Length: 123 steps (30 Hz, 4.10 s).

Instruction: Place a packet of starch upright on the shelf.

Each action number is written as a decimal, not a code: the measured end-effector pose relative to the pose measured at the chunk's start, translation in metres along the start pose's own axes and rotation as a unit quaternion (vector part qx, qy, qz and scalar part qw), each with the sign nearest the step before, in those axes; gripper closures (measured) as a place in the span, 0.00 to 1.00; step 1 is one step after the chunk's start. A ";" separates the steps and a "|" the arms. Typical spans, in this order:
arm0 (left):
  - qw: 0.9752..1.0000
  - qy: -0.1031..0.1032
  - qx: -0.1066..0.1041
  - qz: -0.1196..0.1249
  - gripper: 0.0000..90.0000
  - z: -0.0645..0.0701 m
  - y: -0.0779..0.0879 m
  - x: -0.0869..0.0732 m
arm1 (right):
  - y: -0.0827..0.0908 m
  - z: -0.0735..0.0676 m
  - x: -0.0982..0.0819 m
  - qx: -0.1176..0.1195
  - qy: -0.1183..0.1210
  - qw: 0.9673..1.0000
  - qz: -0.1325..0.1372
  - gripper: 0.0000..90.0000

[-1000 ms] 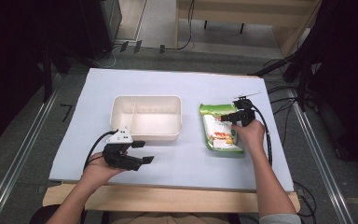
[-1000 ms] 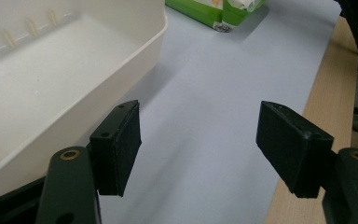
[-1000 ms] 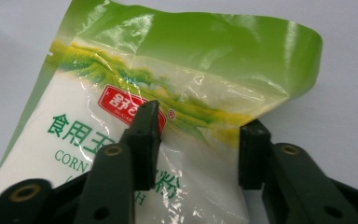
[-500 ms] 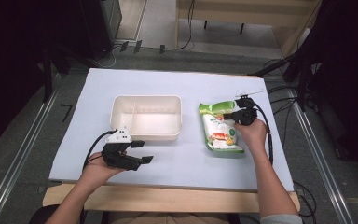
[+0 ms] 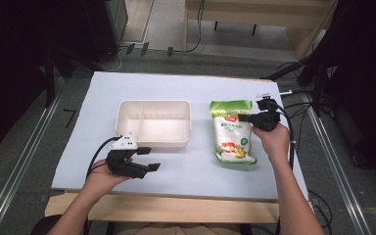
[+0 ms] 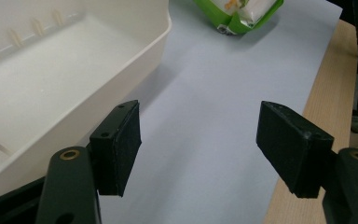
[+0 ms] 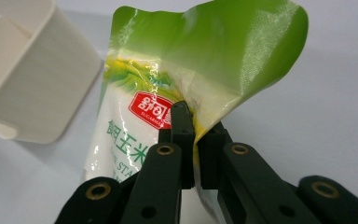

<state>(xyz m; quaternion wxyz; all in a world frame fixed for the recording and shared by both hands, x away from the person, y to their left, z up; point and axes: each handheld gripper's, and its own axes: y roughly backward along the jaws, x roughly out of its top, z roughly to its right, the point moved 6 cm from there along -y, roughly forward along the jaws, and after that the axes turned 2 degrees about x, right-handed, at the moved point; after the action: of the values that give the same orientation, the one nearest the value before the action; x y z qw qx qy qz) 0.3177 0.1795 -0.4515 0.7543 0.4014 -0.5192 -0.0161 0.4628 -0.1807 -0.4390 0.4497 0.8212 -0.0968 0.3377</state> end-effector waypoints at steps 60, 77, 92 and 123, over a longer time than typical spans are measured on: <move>1.000 0.011 0.001 0.014 0.35 -0.001 0.001 0.001 | 0.049 -0.126 0.099 0.036 0.112 0.992 0.039 1.00; 1.000 0.009 -0.003 0.009 0.35 -0.001 0.001 0.000 | 0.041 -0.167 0.145 0.044 0.133 0.989 0.047 1.00; 1.000 0.011 -0.005 0.008 0.35 -0.002 0.001 0.000 | -0.003 -0.213 0.160 0.064 0.151 0.986 0.027 1.00; 1.000 0.013 -0.007 0.009 0.35 -0.003 0.002 0.000 | -0.120 -0.257 0.125 0.089 0.164 0.982 -0.022 1.00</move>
<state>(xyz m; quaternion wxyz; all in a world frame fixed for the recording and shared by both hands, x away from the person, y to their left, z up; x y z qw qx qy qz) 0.3189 0.1823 -0.4506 0.7639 0.3914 -0.5131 -0.0079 0.4931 0.1131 -0.3453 0.3919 0.7933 0.0269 0.4652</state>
